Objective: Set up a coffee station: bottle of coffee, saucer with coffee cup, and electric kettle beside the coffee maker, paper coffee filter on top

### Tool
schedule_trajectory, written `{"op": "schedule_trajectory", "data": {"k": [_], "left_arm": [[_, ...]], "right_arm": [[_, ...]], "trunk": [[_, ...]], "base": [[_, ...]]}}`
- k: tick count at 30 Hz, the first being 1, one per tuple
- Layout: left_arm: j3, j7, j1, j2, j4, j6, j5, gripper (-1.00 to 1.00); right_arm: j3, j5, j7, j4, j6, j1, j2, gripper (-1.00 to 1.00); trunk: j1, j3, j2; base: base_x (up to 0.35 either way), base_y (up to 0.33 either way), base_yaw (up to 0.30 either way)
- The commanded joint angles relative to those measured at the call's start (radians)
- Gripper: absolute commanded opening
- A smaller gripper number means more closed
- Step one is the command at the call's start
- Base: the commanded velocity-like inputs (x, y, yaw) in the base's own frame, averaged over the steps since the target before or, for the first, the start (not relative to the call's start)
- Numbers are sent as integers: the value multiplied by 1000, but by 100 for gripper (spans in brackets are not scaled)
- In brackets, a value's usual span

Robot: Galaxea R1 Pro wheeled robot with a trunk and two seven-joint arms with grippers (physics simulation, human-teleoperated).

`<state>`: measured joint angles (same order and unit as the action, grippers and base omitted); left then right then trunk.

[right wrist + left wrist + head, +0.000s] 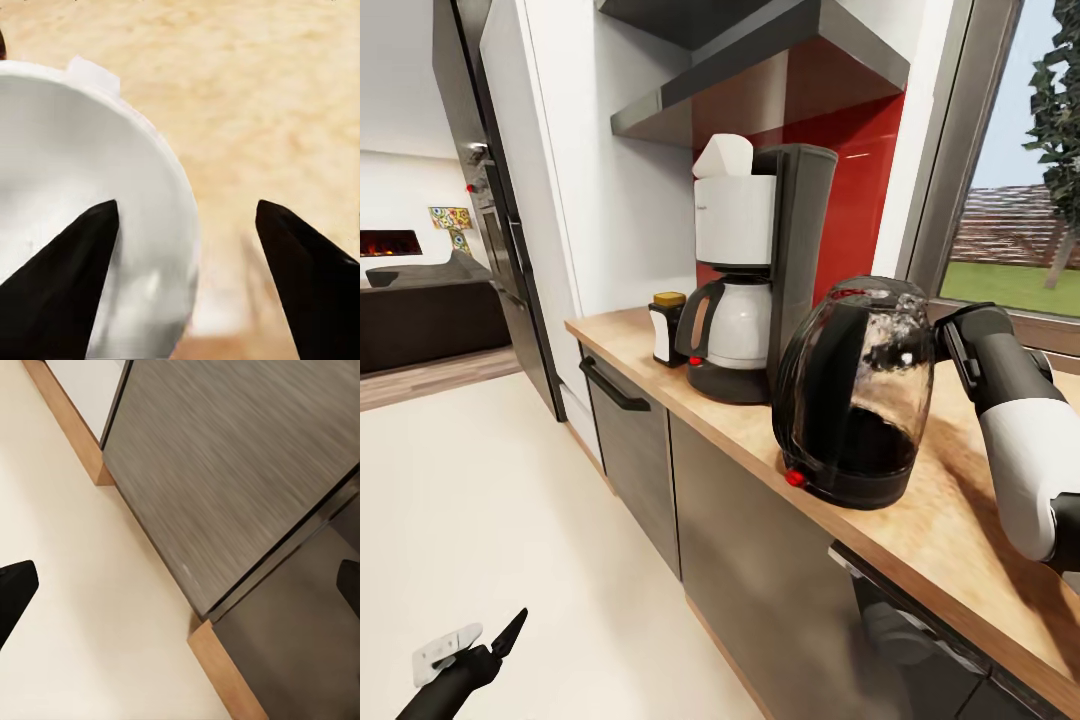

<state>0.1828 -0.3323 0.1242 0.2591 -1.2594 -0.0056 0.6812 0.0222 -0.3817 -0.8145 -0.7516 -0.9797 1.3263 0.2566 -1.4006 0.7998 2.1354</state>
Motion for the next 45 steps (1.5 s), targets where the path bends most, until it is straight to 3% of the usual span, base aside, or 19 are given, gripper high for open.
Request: {"op": "schedule_trajectory", "data": {"k": [1, 45], "left_arm": [[0, -4, 0, 0, 0, 0, 7, 100], [0, -4, 0, 0, 0, -1, 8, 100]], "right_arm": [[2, -10, -10, -1, -2, 1, 0, -100], [5, -11, -9, -2, -4, 1, 1, -100]], "trunk": [[0, 1, 0], [0, 1, 0]], "base": [[0, 0, 0], [-11, -16, 0]]}}
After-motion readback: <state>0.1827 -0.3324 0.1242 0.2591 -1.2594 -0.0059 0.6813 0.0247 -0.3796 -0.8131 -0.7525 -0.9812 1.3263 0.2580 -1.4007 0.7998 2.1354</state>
